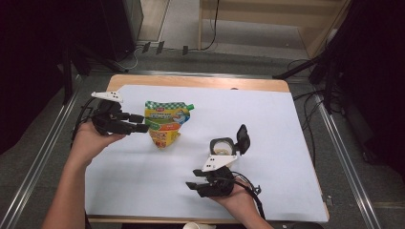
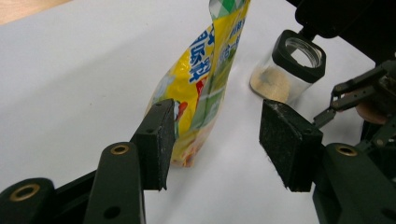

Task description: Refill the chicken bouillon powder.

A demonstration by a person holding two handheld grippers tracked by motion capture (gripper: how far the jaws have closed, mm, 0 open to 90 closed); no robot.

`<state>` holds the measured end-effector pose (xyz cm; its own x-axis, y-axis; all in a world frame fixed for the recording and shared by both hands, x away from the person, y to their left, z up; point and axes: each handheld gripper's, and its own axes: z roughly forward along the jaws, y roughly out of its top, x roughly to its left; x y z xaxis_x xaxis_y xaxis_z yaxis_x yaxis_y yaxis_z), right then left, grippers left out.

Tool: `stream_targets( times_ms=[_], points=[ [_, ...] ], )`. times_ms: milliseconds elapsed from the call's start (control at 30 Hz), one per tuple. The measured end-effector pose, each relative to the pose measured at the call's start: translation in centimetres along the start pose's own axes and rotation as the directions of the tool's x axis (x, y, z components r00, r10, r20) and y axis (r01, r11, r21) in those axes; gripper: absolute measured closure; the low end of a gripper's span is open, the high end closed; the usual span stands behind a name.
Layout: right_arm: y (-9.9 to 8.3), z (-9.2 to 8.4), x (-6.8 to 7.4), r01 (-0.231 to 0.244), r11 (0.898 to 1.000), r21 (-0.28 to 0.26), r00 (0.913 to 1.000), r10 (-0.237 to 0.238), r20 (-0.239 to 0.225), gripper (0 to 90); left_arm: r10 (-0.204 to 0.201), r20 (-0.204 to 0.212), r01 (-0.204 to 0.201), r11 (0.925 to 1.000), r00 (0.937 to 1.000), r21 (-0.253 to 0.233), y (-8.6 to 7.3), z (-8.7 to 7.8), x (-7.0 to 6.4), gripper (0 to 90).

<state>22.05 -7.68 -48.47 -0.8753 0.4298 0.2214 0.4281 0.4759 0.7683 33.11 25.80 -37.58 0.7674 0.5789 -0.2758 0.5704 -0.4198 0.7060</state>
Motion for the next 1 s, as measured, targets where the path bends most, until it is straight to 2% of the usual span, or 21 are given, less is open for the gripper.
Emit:
stream_targets(
  times_ms=[233, 333, 367, 467, 633, 733, 833, 900, 1000],
  points=[
    [0.7, 1.0, 0.3, 0.011, 1.000, 0.003, 0.9999, -0.011, -0.003, 52.3, 0.004, 0.007, -0.004, 0.9999, 1.0000, 0.011, 0.9, 1.7, 0.4, 50.0],
    [1.2, 1.5, 0.5, 0.018, 1.000, 0.004, 0.9998, -0.018, -0.005, 52.2, 0.010, 0.004, -0.010, 0.9999, 0.9999, 0.012, 1.1, 2.3, 0.4, 52.8],
    [1.3, 1.7, 0.6, 0.019, 1.000, 0.004, 0.9998, -0.019, -0.003, 52.2, 0.013, -0.010, -0.013, 0.9999, 0.9999, 0.003, 1.2, 2.5, 0.4, 54.7],
    [2.0, 2.3, 0.7, 0.028, 1.000, 0.001, 0.9996, -0.028, -0.002, 52.0, -0.001, 0.005, 0.001, 0.9998, 1.0000, -0.018, 1.3, 2.9, 0.5, 59.1],
    [3.2, 3.2, 0.9, 0.030, 0.999, -0.013, 0.9995, -0.030, 0.001, 50.8, 0.000, 0.022, 0.001, 1.0000, 0.9998, -0.009, 1.4, 3.8, 0.6, 62.6],
    [3.8, 3.9, 0.7, 0.016, 1.000, -0.017, 0.9999, -0.016, -0.001, 50.7, -0.001, 0.035, 0.002, 0.9998, 0.9994, -0.020, 1.4, 4.4, 0.5, 68.5],
    [4.2, 4.5, 0.4, -0.003, 0.999, -0.035, 1.0000, 0.003, -0.003, 50.6, 0.015, 0.024, -0.015, 0.9995, 0.9996, -0.028, 1.5, 4.8, 0.4, 76.1],
    [4.1, 4.7, 0.4, -0.004, 0.999, -0.044, 1.0000, 0.004, -0.001, 50.6, 0.023, 0.020, -0.023, 0.9991, 0.9995, -0.035, 1.4, 4.8, 0.4, 79.1],
    [3.7, 4.9, 0.4, -0.001, 1.000, -0.029, 1.0000, 0.001, 0.005, 49.5, 0.034, 0.018, -0.033, 0.9986, 0.9993, -0.042, 1.4, 4.9, 0.4, 84.5]
  ],
)
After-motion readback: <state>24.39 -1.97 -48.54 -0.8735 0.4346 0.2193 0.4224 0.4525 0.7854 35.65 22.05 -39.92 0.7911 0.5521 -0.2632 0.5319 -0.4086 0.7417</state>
